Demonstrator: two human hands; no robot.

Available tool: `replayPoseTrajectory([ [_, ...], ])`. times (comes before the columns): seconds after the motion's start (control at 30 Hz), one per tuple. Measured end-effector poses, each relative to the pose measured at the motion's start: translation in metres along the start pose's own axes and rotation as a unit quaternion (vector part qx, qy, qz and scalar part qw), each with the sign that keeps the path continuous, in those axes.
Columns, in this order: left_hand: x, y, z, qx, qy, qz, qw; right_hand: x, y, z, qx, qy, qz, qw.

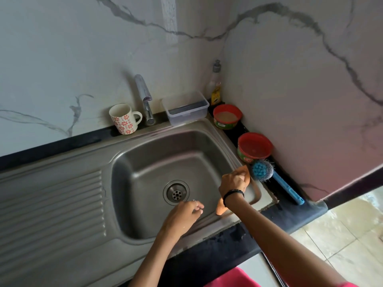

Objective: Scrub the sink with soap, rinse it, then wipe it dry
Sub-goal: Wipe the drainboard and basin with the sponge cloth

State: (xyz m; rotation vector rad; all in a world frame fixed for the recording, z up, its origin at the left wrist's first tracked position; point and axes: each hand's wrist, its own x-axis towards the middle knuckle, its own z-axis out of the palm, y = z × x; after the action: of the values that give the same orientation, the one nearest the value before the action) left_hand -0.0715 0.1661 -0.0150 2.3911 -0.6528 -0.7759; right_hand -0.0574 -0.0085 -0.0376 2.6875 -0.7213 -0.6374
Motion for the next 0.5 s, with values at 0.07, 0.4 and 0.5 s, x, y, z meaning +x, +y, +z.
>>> replayPoseTrajectory([
  [0.07, -0.008, -0.002, 0.001, -0.008, 0.006, 0.002, 1.0, -0.004, 0.001, 0.001, -0.016, -0.014, 0.005, 1.0],
  [0.4, -0.041, -0.02, 0.006, -0.005, 0.022, -0.003, 1.0, -0.043, 0.009, -0.01, 0.023, -0.047, 0.087, 0.995],
  [0.5, -0.048, -0.026, 0.005, 0.0, 0.037, -0.005, 0.999, -0.062, 0.012, -0.021, 0.02, -0.082, 0.066, 0.994],
])
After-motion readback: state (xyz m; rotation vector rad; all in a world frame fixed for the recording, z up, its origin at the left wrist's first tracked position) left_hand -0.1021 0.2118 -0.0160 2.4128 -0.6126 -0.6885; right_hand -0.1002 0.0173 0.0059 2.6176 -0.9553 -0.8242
